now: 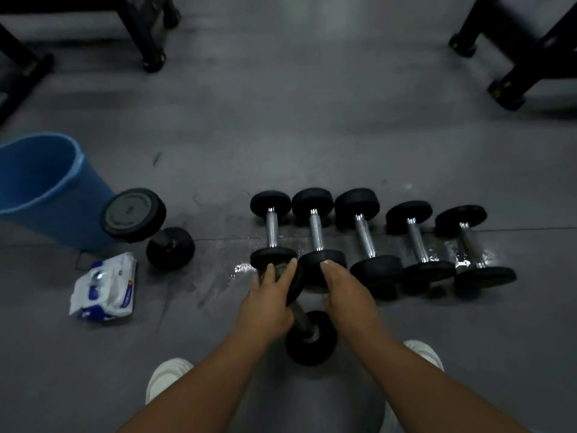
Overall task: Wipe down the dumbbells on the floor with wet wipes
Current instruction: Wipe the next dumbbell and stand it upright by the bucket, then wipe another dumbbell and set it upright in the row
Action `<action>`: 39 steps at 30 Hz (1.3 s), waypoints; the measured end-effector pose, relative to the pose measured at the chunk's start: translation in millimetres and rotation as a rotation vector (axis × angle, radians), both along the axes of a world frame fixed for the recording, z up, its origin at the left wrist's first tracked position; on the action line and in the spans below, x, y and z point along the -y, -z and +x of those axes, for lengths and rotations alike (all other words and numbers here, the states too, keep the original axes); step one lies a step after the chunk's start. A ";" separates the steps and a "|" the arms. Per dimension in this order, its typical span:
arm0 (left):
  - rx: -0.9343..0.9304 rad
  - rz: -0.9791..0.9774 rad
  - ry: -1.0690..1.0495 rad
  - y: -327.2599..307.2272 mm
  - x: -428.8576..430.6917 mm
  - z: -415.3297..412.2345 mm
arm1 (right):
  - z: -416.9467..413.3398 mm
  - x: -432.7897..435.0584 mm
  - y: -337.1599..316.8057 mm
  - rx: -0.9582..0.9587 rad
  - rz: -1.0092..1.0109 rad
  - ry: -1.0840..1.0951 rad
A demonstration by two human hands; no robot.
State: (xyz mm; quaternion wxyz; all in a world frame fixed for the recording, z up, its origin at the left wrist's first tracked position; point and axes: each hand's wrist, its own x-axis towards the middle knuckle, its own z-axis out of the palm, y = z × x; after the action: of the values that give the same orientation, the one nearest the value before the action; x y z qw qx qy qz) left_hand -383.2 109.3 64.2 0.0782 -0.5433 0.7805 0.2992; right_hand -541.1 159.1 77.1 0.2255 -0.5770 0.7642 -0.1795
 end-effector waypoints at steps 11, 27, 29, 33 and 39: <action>0.298 -0.307 0.161 -6.2 -60.0 43.5 | 12.5 -54.9 6.6 -0.168 0.054 -0.093; 0.307 -0.072 0.156 -27.3 -39.0 64.8 | 36.0 -80.8 26.7 -0.265 0.044 -0.263; 0.305 -0.087 0.133 -36.2 -23.1 70.2 | 43.1 -59.0 19.1 -0.263 -0.032 -0.294; 0.346 -0.147 0.082 -59.3 17.3 84.4 | 66.4 7.5 -10.2 -0.253 -0.120 -0.341; 0.318 -0.275 -0.077 -68.1 97.6 99.1 | 77.6 105.6 -25.9 -0.286 -0.207 -0.336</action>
State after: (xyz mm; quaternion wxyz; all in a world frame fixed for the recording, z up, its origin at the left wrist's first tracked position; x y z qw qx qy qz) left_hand -284.1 11.7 132.3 0.1140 -0.6187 0.7704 0.1031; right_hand -463.5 53.5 103.0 0.0812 -0.7355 0.6592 -0.1335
